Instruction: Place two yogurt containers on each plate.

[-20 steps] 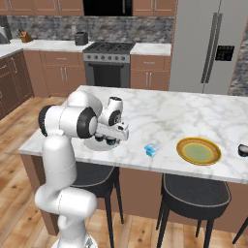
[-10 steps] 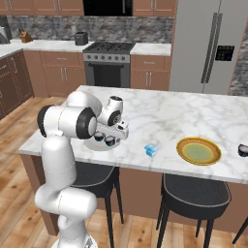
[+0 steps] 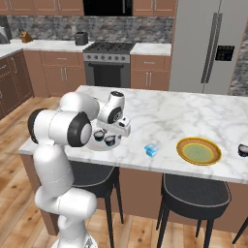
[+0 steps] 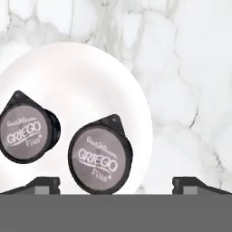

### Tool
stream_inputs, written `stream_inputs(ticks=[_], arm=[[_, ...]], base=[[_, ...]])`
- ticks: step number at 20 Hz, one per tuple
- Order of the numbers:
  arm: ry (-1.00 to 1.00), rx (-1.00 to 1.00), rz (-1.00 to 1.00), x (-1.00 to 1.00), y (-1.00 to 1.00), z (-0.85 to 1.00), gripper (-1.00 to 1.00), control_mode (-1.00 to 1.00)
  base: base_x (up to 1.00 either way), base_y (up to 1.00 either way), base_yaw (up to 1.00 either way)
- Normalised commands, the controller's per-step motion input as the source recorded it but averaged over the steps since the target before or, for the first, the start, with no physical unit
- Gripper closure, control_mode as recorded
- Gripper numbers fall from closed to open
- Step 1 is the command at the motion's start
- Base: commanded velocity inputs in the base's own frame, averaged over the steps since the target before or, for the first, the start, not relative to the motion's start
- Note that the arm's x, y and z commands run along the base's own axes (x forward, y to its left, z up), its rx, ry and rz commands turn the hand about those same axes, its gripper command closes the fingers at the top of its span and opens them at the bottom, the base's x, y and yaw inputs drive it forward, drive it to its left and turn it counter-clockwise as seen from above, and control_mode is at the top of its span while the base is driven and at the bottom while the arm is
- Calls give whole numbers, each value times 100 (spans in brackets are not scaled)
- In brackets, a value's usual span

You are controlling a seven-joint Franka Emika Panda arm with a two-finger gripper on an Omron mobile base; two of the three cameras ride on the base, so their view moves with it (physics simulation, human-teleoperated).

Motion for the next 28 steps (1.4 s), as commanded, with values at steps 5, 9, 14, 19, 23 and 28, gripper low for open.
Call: stream_inputs(ticks=[5,9,14,19,23,28], arm=[[0,0,-14,-43,-66,28,-100,-100],[7,0,-12,-43,-79,22,-100,-100],[2,0,-8,-44,-87,11,-100,-100],[0,-1,-3,-46,-83,-8,-100,-100],[0,-5,-3,-18,-71,-22,-100,-100],[1,-6,-1,23,-23,-15,-100,-100]], base=[[0,0,0],[0,0,0],[0,0,0],[0,0,0],[0,0,0],[0,0,0]])
